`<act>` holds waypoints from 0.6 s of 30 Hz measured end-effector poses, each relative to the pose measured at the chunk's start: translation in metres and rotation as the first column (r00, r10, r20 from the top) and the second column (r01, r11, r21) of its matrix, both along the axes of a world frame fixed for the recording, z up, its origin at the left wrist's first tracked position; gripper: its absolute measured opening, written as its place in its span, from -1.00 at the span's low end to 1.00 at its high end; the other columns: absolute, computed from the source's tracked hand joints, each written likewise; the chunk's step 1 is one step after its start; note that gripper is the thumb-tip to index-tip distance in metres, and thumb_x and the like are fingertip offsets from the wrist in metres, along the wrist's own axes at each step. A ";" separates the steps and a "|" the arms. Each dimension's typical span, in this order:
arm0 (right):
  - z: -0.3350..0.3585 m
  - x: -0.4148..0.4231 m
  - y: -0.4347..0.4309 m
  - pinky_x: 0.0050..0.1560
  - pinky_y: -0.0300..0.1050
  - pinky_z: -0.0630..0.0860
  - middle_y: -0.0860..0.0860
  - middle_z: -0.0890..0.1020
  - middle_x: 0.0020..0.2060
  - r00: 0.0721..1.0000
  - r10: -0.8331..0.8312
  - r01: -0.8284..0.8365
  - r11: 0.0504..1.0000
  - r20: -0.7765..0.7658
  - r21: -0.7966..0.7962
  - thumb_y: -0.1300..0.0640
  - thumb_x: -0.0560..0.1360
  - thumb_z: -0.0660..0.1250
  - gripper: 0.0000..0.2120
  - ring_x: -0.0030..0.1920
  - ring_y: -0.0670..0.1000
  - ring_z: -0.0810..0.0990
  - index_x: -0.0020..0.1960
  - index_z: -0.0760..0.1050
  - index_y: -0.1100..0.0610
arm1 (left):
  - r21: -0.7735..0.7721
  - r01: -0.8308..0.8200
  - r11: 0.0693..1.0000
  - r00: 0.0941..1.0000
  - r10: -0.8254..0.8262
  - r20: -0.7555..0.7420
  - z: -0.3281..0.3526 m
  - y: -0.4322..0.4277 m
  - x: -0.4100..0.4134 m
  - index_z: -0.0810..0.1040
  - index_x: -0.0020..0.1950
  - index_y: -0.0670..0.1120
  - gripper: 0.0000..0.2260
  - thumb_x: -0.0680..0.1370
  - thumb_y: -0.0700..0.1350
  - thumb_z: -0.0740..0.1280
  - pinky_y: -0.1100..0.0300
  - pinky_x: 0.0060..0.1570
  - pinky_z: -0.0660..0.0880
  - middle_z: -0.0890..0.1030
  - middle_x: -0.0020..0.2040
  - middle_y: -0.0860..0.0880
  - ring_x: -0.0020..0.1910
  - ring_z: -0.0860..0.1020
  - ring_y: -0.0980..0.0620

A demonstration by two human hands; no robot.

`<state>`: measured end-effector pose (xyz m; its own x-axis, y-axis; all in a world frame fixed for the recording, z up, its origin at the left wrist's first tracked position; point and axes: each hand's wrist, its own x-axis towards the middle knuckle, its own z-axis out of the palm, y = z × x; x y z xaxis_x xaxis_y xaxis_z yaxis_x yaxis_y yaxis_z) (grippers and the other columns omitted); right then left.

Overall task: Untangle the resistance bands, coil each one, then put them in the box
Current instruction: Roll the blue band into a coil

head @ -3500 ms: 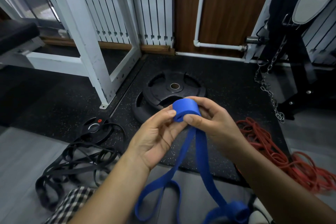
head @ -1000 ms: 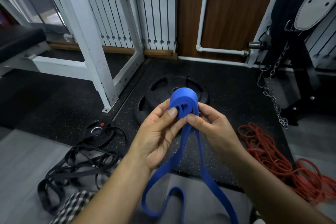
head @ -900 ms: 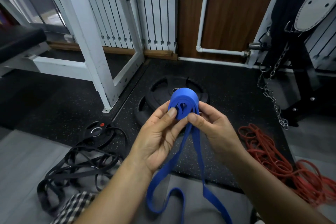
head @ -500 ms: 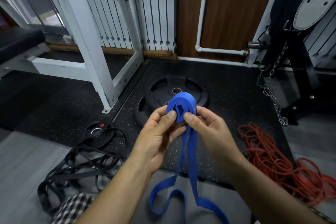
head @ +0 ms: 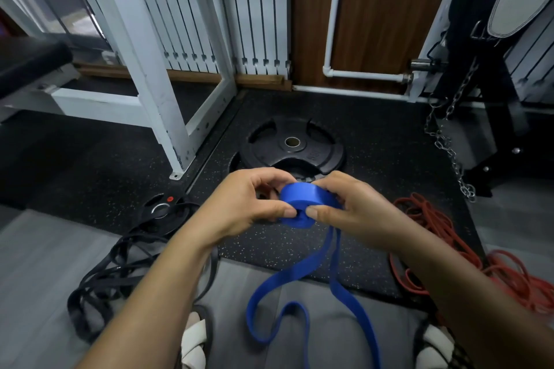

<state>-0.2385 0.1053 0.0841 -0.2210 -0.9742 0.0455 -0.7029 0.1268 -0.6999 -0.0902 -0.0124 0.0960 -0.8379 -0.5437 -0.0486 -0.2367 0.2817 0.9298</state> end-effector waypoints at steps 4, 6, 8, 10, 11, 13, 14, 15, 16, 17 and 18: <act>0.004 -0.003 0.000 -0.10 -0.33 0.39 -0.04 0.48 -0.13 0.986 -0.025 0.037 0.997 0.168 -0.068 0.16 0.40 0.43 -0.84 -0.14 -0.11 0.48 -0.05 0.54 0.00 | 0.048 -0.039 0.998 0.991 0.044 -0.123 -0.004 0.006 -0.003 0.58 -0.09 -0.05 -0.74 0.36 -0.37 0.44 0.32 -0.21 0.49 0.58 -0.25 0.00 -0.27 0.48 0.10; 0.005 -0.003 -0.001 -0.02 -0.36 0.44 -0.06 0.50 -0.07 0.910 -0.007 0.077 0.986 0.415 -0.150 0.16 0.33 0.46 -0.74 -0.08 -0.16 0.53 -0.06 0.53 -0.09 | 0.206 -0.073 0.976 0.966 0.120 -0.228 -0.005 0.011 -0.004 0.56 -0.07 -0.08 -0.74 0.36 -0.40 0.40 0.35 -0.17 0.51 0.61 -0.22 0.02 -0.23 0.52 0.14; 0.005 -0.003 -0.001 0.02 -0.33 0.49 -0.09 0.54 -0.04 0.837 0.019 0.104 0.976 0.547 -0.192 0.11 0.28 0.50 -0.71 -0.03 -0.19 0.56 -0.03 0.54 -0.06 | 0.377 -0.080 0.923 0.927 0.208 -0.313 -0.005 0.016 -0.005 0.54 -0.05 -0.12 -0.75 0.32 -0.36 0.38 0.37 -0.21 0.53 0.63 -0.25 0.05 -0.25 0.56 0.18; 0.003 -0.002 -0.002 -0.03 -0.32 0.51 -0.09 0.64 -0.08 0.773 0.015 0.131 0.974 0.634 -0.184 0.12 0.26 0.52 -0.65 -0.05 -0.18 0.60 0.02 0.54 -0.02 | 0.519 -0.086 0.851 0.882 0.307 -0.358 -0.005 0.019 -0.005 0.52 -0.04 -0.14 -0.73 0.28 -0.28 0.36 0.34 -0.27 0.55 0.65 -0.26 0.05 -0.27 0.61 0.17; 0.002 0.000 -0.002 -0.07 -0.34 0.52 -0.09 0.67 -0.13 0.740 0.015 0.147 0.972 0.672 -0.184 0.13 0.25 0.50 -0.64 -0.08 -0.18 0.62 0.03 0.53 0.00 | 0.562 -0.093 0.822 0.862 0.349 -0.367 -0.005 0.019 -0.005 0.52 -0.03 -0.14 -0.72 0.27 -0.26 0.35 0.32 -0.28 0.55 0.65 -0.24 0.03 -0.27 0.62 0.15; -0.001 0.003 -0.003 -0.12 -0.37 0.51 -0.11 0.69 -0.19 0.715 0.005 0.200 0.957 0.699 -0.211 0.13 0.24 0.41 -0.66 -0.12 -0.18 0.63 0.02 0.53 0.03 | 0.582 -0.112 0.806 0.847 0.384 -0.368 -0.005 0.018 -0.005 0.52 -0.02 -0.13 -0.70 0.26 -0.24 0.35 0.30 -0.28 0.56 0.65 -0.21 0.00 -0.26 0.62 0.13; -0.002 0.004 -0.003 -0.12 -0.37 0.51 -0.10 0.69 -0.19 0.724 -0.007 0.223 0.949 0.689 -0.225 0.11 0.24 0.39 -0.67 -0.12 -0.17 0.63 0.02 0.53 0.02 | 0.587 -0.117 0.801 0.845 0.391 -0.365 -0.006 0.018 -0.005 0.52 -0.02 -0.13 -0.70 0.27 -0.24 0.35 0.30 -0.27 0.57 0.64 -0.20 0.00 -0.25 0.62 0.13; -0.002 0.006 -0.003 -0.11 -0.36 0.51 -0.09 0.69 -0.18 0.731 -0.011 0.234 0.943 0.683 -0.235 0.09 0.26 0.38 -0.67 -0.11 -0.17 0.63 0.02 0.53 0.00 | 0.604 -0.118 0.788 0.842 0.402 -0.360 -0.007 0.019 -0.006 0.52 -0.01 -0.12 -0.70 0.27 -0.24 0.35 0.31 -0.26 0.57 0.64 -0.19 -0.01 -0.24 0.63 0.13; -0.001 0.007 -0.003 -0.10 -0.35 0.51 -0.09 0.69 -0.16 0.730 0.000 0.232 0.941 0.683 -0.248 0.08 0.28 0.37 -0.68 -0.09 -0.17 0.63 0.03 0.53 -0.01 | 0.635 -0.109 0.765 0.836 0.417 -0.358 -0.007 0.021 -0.007 0.52 0.00 -0.12 -0.71 0.28 -0.23 0.34 0.31 -0.25 0.57 0.64 -0.18 -0.01 -0.22 0.63 0.13; 0.001 0.008 -0.002 -0.08 -0.35 0.51 -0.10 0.69 -0.15 0.722 0.023 0.222 0.939 0.691 -0.264 0.08 0.30 0.35 -0.69 -0.07 -0.17 0.64 0.04 0.52 -0.01 | 0.675 -0.088 0.732 0.824 0.434 -0.364 -0.009 0.023 -0.008 0.51 0.01 -0.12 -0.71 0.30 -0.23 0.33 0.30 -0.23 0.57 0.65 -0.17 -0.01 -0.21 0.64 0.12; 0.002 0.009 -0.002 -0.06 -0.35 0.51 -0.12 0.69 -0.13 0.712 0.054 0.211 0.934 0.700 -0.288 0.09 0.31 0.34 -0.70 -0.04 -0.17 0.63 0.05 0.51 0.00 | 0.720 -0.052 0.692 0.806 0.454 -0.379 -0.010 0.026 -0.010 0.51 0.02 -0.13 -0.72 0.31 -0.23 0.32 0.30 -0.21 0.58 0.66 -0.15 -0.02 -0.19 0.65 0.11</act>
